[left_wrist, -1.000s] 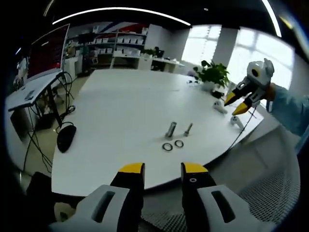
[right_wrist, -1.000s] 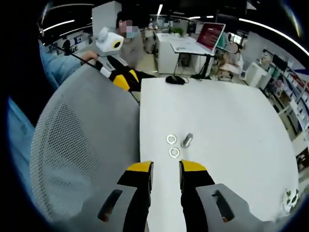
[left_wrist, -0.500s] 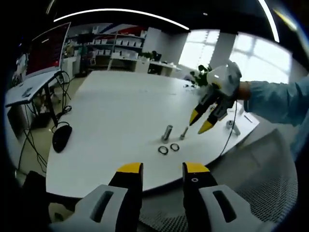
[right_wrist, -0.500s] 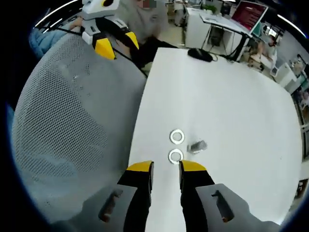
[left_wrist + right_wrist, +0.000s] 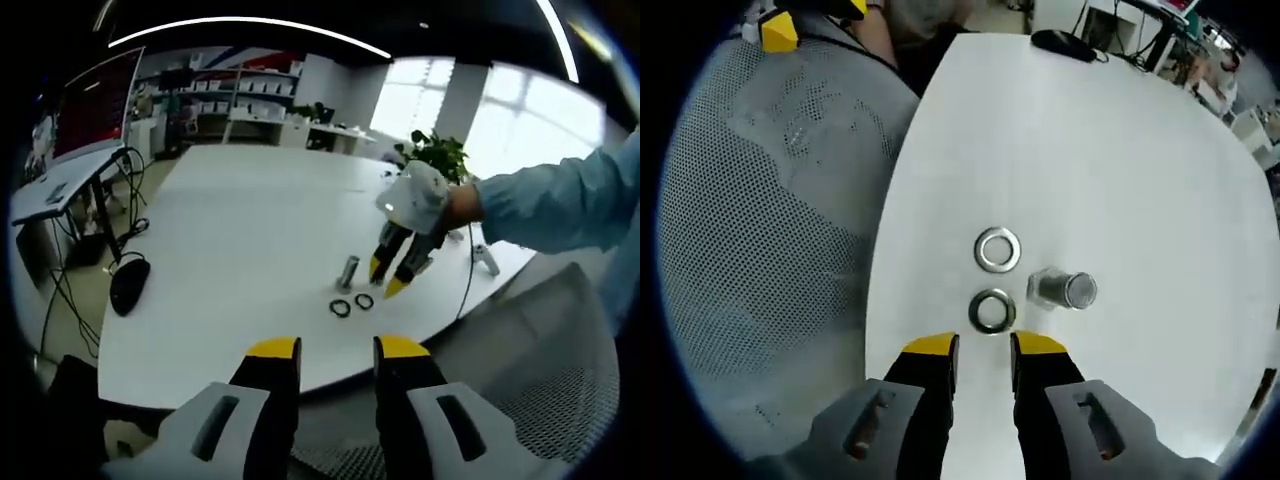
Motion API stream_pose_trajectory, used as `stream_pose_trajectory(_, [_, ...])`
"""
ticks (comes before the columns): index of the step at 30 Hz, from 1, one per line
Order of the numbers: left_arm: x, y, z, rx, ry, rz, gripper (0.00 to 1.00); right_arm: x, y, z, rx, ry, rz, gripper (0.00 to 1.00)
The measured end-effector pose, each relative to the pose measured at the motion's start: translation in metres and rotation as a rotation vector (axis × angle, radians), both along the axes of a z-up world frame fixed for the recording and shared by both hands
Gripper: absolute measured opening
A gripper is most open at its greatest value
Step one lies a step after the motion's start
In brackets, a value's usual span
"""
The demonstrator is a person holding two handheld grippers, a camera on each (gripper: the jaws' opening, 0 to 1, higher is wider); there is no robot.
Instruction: Place the washer onto the threaded stud by aligning its center hole with the stud, sliding it down to the base, and recovering from edge contact or off-axis alignment until the washer reaches the visible bottom stop.
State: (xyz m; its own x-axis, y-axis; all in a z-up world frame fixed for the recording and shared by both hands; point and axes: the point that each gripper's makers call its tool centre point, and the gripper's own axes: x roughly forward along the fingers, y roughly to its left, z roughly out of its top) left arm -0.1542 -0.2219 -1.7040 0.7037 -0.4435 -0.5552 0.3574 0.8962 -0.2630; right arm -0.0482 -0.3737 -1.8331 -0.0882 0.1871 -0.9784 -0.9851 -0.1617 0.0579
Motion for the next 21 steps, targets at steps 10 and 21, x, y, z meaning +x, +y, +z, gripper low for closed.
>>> stream_pose_trajectory(10, [0.000, 0.000, -0.001, -0.002, 0.006, 0.005, 0.30, 0.009, 0.006, -0.016, -0.002, -0.034, -0.030, 0.24])
stream_pose_trajectory(21, [-0.001, -0.001, -0.001, 0.005, 0.007, -0.009, 0.30, 0.008, 0.000, -0.023, -0.039, -0.027, -0.025, 0.25])
